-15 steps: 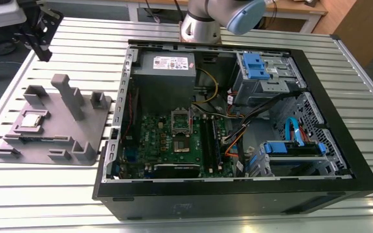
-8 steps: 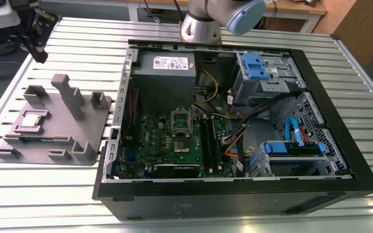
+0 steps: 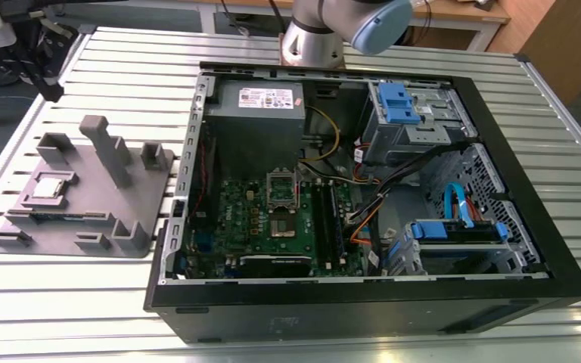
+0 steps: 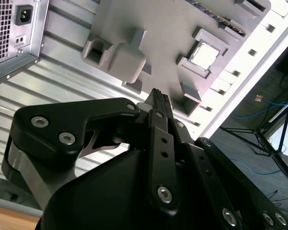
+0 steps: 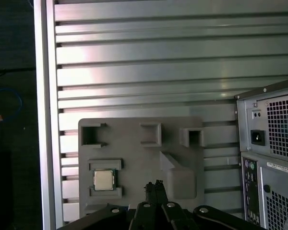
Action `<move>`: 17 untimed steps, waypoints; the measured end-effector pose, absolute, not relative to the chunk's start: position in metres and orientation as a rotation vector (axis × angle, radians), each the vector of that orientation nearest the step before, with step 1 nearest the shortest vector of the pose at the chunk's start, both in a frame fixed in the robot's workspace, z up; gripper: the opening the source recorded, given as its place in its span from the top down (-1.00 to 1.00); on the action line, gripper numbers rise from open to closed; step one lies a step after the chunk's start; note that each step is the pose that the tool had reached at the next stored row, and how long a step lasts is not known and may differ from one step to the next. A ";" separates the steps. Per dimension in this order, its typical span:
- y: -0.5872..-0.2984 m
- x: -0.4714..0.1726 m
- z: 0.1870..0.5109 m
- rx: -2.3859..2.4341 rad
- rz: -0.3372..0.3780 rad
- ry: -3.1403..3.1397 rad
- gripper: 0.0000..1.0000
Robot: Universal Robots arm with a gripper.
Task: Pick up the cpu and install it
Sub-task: 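Reach for the cpu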
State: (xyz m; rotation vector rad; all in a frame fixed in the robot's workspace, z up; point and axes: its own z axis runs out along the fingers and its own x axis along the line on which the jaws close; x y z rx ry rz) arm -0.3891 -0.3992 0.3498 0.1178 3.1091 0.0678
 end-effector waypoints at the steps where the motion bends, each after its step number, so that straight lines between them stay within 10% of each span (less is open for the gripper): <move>1: -0.399 -0.391 0.349 0.118 0.068 3.109 0.79; 17: -0.400 -0.414 0.331 0.118 0.068 3.109 0.79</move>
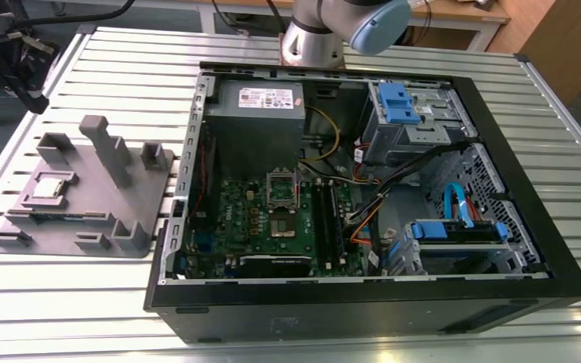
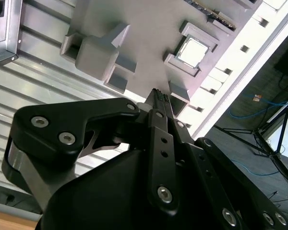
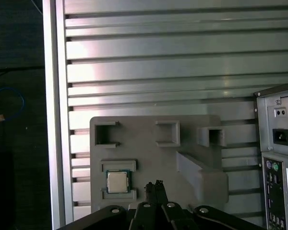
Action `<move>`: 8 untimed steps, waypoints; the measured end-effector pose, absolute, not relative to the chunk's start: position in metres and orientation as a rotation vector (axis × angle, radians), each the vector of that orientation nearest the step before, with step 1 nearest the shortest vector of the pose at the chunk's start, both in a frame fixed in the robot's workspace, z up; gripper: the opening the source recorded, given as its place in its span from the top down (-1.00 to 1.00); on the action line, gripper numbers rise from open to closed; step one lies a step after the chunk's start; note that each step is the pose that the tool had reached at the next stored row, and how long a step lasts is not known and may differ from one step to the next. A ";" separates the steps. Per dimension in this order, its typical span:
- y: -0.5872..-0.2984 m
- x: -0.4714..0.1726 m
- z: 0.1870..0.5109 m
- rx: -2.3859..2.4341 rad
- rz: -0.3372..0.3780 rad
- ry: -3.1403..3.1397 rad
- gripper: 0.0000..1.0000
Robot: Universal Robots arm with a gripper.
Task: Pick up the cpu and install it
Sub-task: 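Reach for the cpu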
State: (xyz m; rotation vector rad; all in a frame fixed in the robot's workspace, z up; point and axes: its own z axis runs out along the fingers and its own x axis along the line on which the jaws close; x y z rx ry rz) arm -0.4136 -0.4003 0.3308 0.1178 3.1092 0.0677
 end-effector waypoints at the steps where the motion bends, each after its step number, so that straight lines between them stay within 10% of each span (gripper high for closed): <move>1: -0.400 -0.415 0.330 0.118 0.068 3.109 0.79; 8: -0.401 -0.422 0.323 0.118 0.068 3.109 0.79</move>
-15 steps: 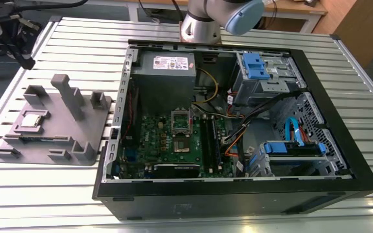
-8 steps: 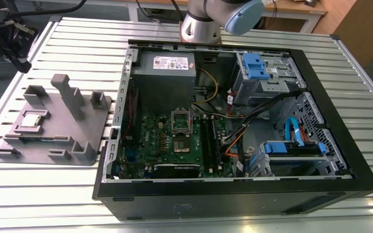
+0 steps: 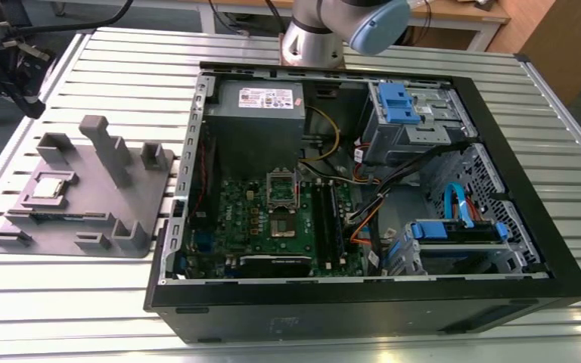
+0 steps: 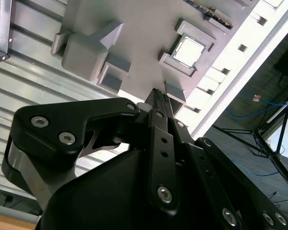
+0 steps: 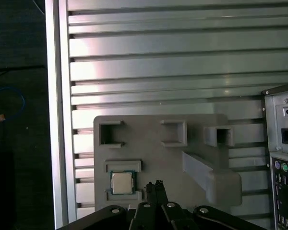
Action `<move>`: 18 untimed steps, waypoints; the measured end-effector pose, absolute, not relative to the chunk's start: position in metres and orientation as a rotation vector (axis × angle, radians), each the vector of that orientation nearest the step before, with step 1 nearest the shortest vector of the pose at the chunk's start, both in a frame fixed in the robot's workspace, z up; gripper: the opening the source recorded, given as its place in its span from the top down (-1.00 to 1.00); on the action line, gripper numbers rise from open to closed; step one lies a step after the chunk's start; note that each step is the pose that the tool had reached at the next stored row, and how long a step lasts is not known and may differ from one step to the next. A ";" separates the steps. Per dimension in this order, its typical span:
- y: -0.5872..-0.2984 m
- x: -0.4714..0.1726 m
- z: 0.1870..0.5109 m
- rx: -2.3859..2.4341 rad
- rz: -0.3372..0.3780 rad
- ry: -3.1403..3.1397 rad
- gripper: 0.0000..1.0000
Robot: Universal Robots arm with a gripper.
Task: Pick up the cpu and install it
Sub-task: 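Reach for the cpu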
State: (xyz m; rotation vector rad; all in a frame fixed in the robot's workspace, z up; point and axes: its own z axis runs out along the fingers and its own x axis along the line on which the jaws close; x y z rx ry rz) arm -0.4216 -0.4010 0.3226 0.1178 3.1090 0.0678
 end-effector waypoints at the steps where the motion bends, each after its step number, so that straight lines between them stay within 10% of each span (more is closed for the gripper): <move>1: -0.401 -0.422 0.322 0.118 0.068 3.109 0.79; 18: -0.401 -0.425 0.319 0.118 0.068 3.109 0.79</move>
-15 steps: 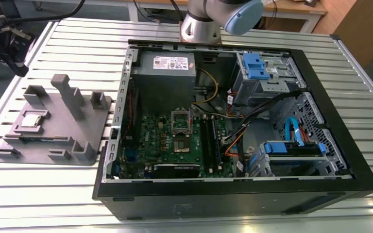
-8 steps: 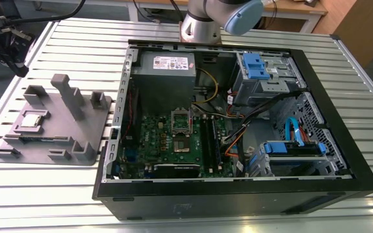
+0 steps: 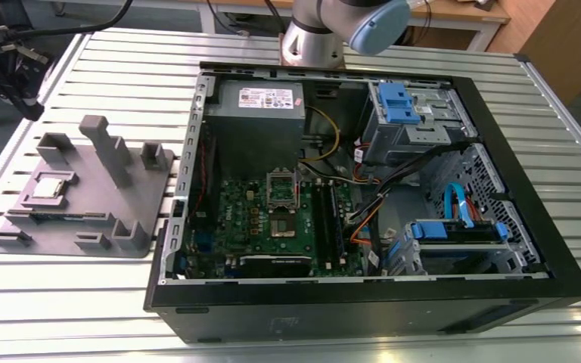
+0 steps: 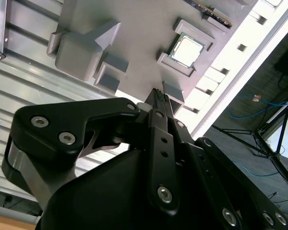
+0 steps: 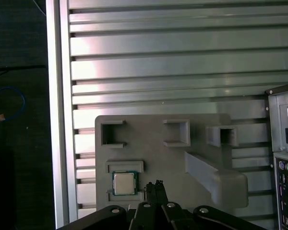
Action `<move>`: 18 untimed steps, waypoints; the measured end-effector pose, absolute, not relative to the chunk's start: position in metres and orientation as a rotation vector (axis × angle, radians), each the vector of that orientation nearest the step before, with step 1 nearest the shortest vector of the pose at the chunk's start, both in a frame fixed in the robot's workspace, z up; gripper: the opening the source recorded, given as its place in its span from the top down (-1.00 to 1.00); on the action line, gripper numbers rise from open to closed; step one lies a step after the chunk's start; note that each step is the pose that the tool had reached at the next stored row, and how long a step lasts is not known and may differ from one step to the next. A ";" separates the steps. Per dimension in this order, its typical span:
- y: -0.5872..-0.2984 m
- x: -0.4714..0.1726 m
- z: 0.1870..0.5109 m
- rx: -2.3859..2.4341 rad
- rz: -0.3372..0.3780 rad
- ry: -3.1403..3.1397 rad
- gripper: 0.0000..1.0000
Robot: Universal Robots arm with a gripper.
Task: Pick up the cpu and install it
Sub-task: 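Reach for the cpu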
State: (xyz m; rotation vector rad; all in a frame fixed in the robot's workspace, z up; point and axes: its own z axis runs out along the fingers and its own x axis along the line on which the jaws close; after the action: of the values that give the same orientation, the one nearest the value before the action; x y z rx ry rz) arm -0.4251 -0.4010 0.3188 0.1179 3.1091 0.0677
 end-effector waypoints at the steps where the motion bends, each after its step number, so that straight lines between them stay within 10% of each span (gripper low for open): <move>1: -0.401 -0.426 0.318 0.118 0.068 3.109 0.79; 18: -0.412 -0.446 0.300 0.118 0.068 3.109 0.79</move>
State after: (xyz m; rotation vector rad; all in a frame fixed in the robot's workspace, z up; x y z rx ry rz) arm -0.4455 -0.4123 0.3005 0.1178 3.1093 0.0677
